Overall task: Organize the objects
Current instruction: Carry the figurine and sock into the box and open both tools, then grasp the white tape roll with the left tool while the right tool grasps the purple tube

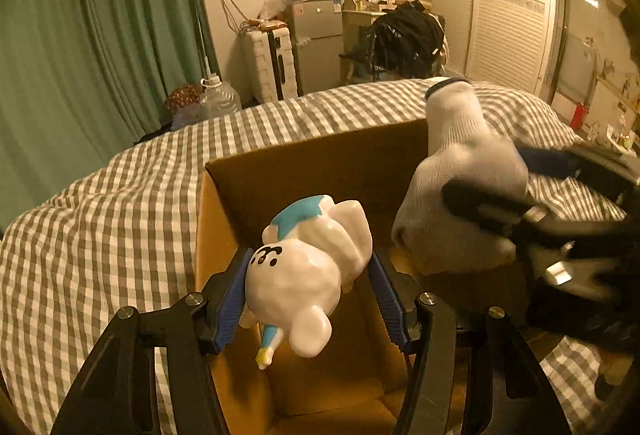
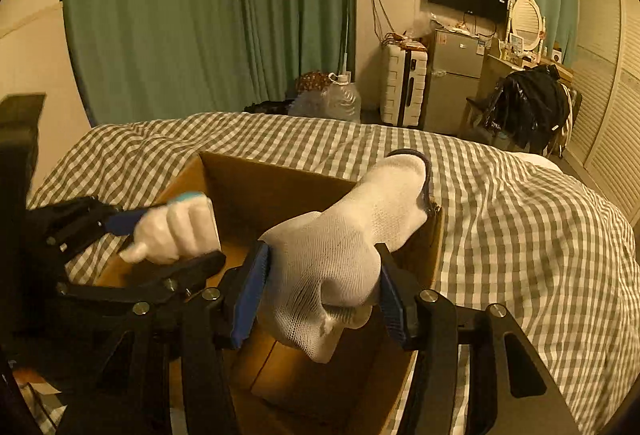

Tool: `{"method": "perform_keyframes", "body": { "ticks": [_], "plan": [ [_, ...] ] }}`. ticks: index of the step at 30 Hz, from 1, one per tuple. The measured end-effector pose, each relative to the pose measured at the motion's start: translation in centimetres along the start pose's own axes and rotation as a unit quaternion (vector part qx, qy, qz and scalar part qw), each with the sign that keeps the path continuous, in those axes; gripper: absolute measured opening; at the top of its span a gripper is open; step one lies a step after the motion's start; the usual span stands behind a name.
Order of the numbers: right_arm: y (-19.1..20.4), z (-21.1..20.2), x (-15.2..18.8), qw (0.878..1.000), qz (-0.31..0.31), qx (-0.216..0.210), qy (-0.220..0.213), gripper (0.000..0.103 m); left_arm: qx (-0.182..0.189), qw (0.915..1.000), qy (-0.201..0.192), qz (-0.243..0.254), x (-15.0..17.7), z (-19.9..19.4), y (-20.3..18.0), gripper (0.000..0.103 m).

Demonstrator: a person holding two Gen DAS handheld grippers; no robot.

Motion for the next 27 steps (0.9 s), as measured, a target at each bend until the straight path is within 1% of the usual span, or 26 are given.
{"method": "perform_keyframes", "body": {
  "ticks": [1, 2, 3, 4, 6, 9, 13, 16, 20, 23, 25, 27],
  "plan": [
    [-0.3, -0.2, -0.1, 1.000, 0.006, 0.003, -0.003, 0.065, 0.003, 1.0000, 0.001, -0.002, 0.4, -0.3, 0.0, 0.063],
    [-0.7, -0.5, -0.3, 1.000, 0.013, 0.007, -0.009, 0.073, 0.001, 1.0000, 0.000, -0.004, 0.7, -1.1, -0.3, 0.067],
    [-1.0, -0.9, -0.3, 1.000, 0.019, 0.010, -0.017, 0.075, -0.003, 1.0000, -0.004, -0.007, 1.0, -1.7, -0.3, 0.081],
    [-1.4, -1.7, -0.5, 0.999, 0.028, 0.011, -0.026, 0.075, -0.010, 0.9999, -0.010, -0.008, 1.3, -2.6, -0.4, 0.091],
    [-2.5, -3.4, -0.9, 0.998, 0.041, 0.012, -0.042, 0.076, -0.016, 0.9995, -0.027, -0.009, 1.7, -4.5, -1.0, 0.093],
    [-3.5, -6.6, -1.1, 0.997, 0.048, 0.011, -0.057, 0.076, -0.023, 0.9992, -0.030, -0.016, 3.2, -7.1, -1.4, 0.096],
    [-3.5, -10.4, 0.1, 0.998, 0.017, 0.005, -0.057, 0.076, -0.043, 0.9977, -0.038, -0.034, 5.9, -10.9, -2.0, 0.097],
    [-2.7, -13.2, 2.3, 0.998, -0.027, 0.010, -0.056, 0.077, -0.044, 0.9973, -0.038, -0.044, 8.8, -13.2, -3.1, 0.097],
    [-1.3, -14.9, 6.1, 0.995, -0.090, 0.003, -0.034, 0.076, -0.051, 0.9972, -0.018, -0.051, 12.0, -14.1, -5.0, 0.097],
    [-0.1, -15.1, 9.7, 0.991, -0.130, -0.003, -0.008, 0.076, -0.042, 0.9979, -0.003, -0.049, 14.4, -13.9, -6.2, 0.097],
    [0.7, -14.8, 11.8, 0.988, -0.153, -0.010, 0.010, 0.076, -0.030, 0.9986, 0.015, -0.041, 16.0, -13.2, -6.9, 0.097],
    [1.2, -14.4, 13.8, 0.985, -0.168, -0.016, 0.024, 0.076, -0.025, 0.9987, 0.033, -0.032, 17.2, -12.2, -7.4, 0.097]
  ]
}}
Point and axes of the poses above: each gripper's, at about its wrist camera, not at the fingertips, and z roughly the way its jaws point, y to its left, x to its underside, the point moved 3 cm from there along z, roughly the way its jaws point, and after that the axes turned 14 degrees about x, right-handed, at the moved point
